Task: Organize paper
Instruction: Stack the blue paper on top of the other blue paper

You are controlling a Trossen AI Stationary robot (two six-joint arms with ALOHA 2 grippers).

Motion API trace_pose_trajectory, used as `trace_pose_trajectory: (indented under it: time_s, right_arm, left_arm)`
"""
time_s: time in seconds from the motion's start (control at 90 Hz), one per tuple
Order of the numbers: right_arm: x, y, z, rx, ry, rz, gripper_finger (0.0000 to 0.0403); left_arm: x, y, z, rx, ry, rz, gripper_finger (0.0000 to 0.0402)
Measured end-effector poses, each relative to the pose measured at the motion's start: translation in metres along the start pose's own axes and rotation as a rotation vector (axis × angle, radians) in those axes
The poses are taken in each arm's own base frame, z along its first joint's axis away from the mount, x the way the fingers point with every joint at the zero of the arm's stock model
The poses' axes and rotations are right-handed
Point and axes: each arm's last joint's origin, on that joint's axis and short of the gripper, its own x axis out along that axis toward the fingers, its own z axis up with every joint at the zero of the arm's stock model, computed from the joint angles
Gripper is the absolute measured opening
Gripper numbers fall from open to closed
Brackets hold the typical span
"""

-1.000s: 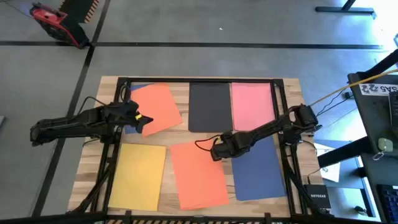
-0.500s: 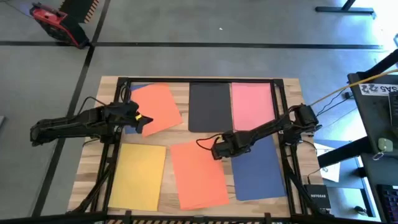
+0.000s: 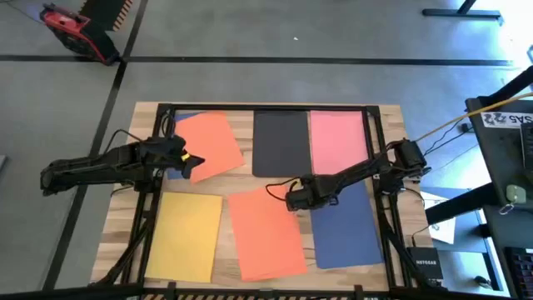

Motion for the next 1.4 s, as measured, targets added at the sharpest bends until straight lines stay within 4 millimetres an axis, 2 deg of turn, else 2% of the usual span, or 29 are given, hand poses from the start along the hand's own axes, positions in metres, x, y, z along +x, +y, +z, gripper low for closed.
trace_pose_trajectory:
  time_s: [0.656, 0.911, 1.033, 1.122, 1.2, 1.4]
  right_arm:
    - [-0.008, -0.010, 0.003, 0.002, -0.052, -0.050, 0.0000]
    - [-0.041, -0.016, 0.008, -0.020, -0.135, 0.082, 0.0000]
    - [-0.058, -0.010, 0.006, -0.123, -0.095, 0.245, 0.0000]
    - [-0.064, 0.002, -0.005, -0.182, 0.007, 0.391, 0.0000]
    - [-0.063, 0.007, -0.022, -0.197, 0.052, 0.447, 0.0000]
    - [-0.046, -0.001, -0.069, -0.091, 0.122, 0.376, 0.0000]
  left_arm:
    - [0.000, 0.000, 0.000, 0.014, -0.002, 0.002, 0.0000]
    - [0.000, 0.000, 0.000, 0.014, -0.003, 0.001, 0.0000]
    - [0.000, 0.000, 0.000, 0.014, -0.002, 0.002, 0.0000]
    - [0.000, 0.000, 0.000, 0.013, -0.002, 0.002, 0.0000]
    - [0.000, 0.000, 0.000, 0.010, -0.002, 0.002, 0.0000]
    - [0.000, 0.000, 0.000, -0.013, -0.003, 0.000, 0.0000]
